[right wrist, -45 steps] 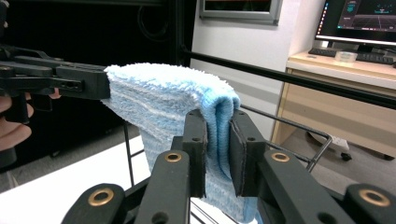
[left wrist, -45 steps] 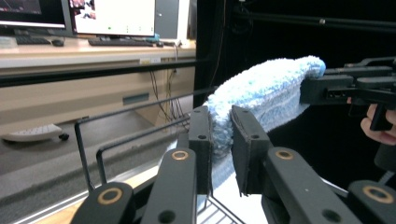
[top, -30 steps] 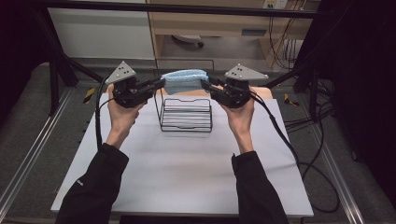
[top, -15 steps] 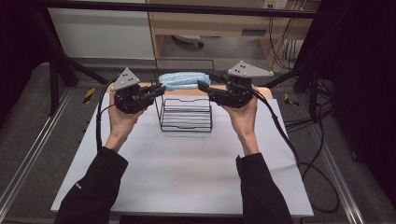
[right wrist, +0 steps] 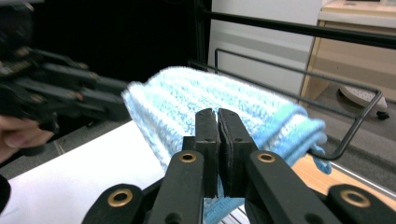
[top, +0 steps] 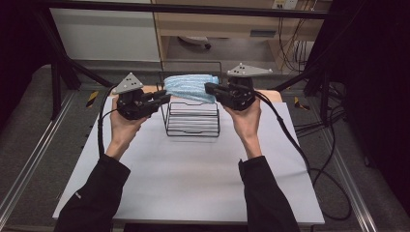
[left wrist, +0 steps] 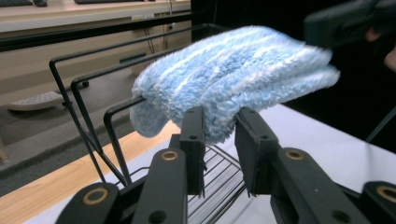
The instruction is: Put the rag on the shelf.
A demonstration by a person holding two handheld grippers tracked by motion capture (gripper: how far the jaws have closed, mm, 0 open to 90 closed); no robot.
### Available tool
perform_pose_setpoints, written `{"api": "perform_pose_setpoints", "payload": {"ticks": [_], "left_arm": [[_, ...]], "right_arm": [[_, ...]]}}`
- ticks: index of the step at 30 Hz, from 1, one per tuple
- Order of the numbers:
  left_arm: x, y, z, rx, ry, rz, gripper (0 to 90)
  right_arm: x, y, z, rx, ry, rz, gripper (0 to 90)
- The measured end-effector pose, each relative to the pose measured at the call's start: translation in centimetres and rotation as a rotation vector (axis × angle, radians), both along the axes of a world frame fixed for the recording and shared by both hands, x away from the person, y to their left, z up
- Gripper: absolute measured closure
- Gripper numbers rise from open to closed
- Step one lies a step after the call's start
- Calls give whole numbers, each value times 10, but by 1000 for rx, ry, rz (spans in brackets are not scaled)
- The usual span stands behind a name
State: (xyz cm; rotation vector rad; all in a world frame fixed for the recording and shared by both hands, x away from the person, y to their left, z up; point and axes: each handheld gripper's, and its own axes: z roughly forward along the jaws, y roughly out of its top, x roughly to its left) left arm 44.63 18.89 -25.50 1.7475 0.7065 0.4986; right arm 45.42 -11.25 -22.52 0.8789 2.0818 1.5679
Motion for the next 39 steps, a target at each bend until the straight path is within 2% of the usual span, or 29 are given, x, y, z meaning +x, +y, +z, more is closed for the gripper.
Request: {"api": "perform_pose_setpoints", "payload": {"ticks": [4,9,14,17,21,26,33,39], "left_arm": [[-4,1,9,-25,-4,3,723],[-4,0,15,-53,1,2,784],[3,-11,4,6,57,20,836],[7,-14,-5,24,73,33,853],[12,-16,-12,42,81,53,867],[17,-21,-17,68,70,79,876],[24,-25,-21,74,51,125,886],[29,-26,-24,44,54,141,891]], "right_arm": [[2,-1,-8,-1,18,-3,883],[4,-2,-17,-14,35,-5,885],[6,-4,-26,-8,36,-6,884],[8,-6,-31,-5,39,-12,882],[11,-10,-38,6,35,-15,875],[13,-11,-46,14,19,-21,869],[17,-9,-54,26,3,-33,859],[21,-6,-56,31,-6,-43,861]]}}
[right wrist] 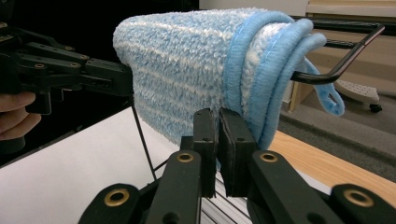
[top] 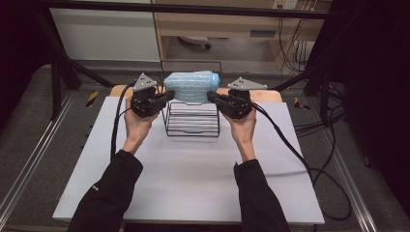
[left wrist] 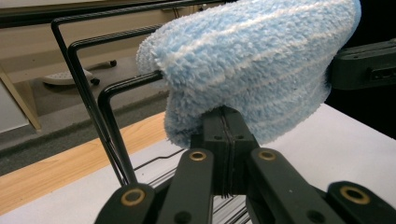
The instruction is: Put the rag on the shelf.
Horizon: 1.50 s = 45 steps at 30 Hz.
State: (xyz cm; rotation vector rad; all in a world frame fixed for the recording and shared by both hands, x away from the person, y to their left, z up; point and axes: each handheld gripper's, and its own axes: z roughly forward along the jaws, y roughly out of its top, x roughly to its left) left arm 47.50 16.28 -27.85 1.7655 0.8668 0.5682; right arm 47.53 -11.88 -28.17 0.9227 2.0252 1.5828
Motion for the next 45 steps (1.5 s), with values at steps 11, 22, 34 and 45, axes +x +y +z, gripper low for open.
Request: {"api": "perform_pose_setpoints", "payload": {"ticks": [11,22,34,45], "left_arm": [[-13,6,4,-27,7,-31,849],[-24,13,18,-37,-10,-53,710],[-28,19,27,-30,-18,-58,525],[-34,28,22,27,6,-62,277]], "right_arm": [[-9,-2,3,2,-30,19,792],[-19,-9,12,15,-31,36,672],[-26,-8,27,15,-44,49,519],[-35,-20,34,27,-30,52,236]]}}
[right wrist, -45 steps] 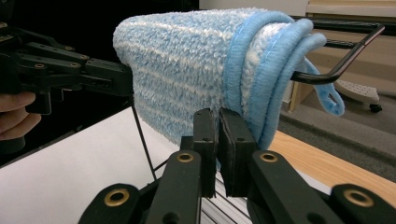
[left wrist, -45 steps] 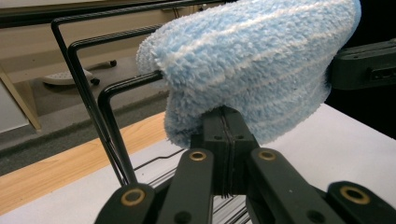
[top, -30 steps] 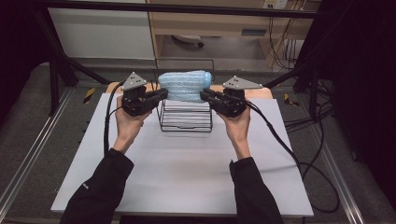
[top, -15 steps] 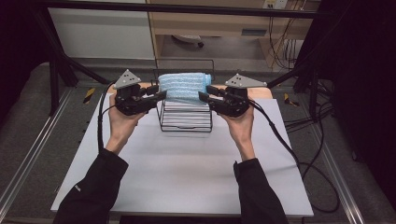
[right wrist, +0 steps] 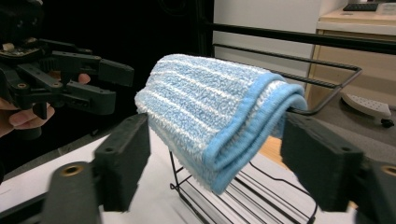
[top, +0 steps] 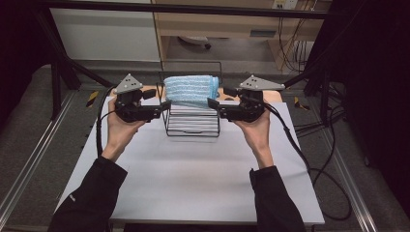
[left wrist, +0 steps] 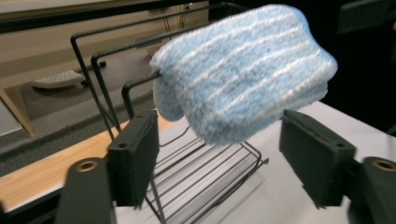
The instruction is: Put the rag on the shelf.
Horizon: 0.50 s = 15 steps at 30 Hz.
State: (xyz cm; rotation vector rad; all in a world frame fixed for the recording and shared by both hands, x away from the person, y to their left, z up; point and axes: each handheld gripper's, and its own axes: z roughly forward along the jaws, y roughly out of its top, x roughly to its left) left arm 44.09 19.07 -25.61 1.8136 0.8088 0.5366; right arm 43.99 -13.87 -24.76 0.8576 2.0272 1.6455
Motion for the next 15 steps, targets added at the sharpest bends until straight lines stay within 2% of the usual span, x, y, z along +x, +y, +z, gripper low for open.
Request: {"api": "perform_pose_setpoints", "payload": {"ticks": [8,13,15], "left_arm": [[-11,13,-10,37,8,-1,140],[-18,23,-22,66,13,8,94],[-21,27,-28,64,23,15,88]], "right_arm": [[-10,-20,-2,-9,19,-7,103],[-19,-35,-9,-8,19,-15,55],[-21,-40,-13,-5,28,-17,43]]}}
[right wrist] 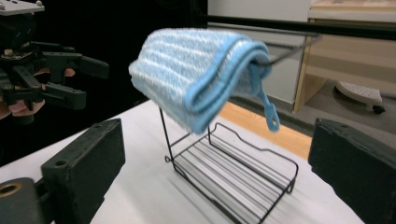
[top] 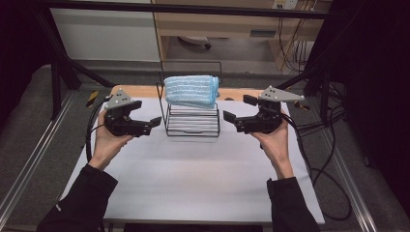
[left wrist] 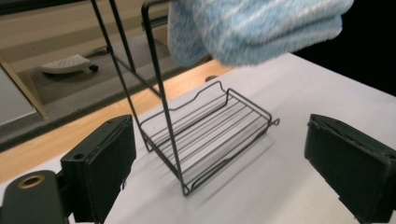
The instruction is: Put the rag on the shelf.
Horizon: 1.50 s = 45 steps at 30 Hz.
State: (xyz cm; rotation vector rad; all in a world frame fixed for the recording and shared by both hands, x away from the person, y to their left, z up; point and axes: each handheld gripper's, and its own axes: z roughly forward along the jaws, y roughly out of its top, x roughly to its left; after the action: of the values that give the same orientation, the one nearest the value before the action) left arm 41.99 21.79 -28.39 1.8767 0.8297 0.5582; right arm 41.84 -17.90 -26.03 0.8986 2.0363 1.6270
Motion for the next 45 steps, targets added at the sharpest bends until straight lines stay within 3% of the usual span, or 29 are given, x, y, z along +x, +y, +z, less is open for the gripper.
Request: {"api": "perform_pose_setpoints", "payload": {"ticks": [7,16,24,36,45], "left_arm": [[-11,13,-25,1,27,14,82],[-29,25,-71,14,57,29,83],[-38,33,-108,21,108,29,84],[-50,52,-139,41,152,30,84],[-56,60,-154,54,168,31,84]], "right_arm": [[-9,-19,-21,10,27,-8,18],[-23,-35,-68,-20,102,-5,6],[-31,-42,-105,-59,151,6,6],[-45,-63,-159,-93,235,-3,4],[-56,-85,-181,-96,258,-27,5]]}}
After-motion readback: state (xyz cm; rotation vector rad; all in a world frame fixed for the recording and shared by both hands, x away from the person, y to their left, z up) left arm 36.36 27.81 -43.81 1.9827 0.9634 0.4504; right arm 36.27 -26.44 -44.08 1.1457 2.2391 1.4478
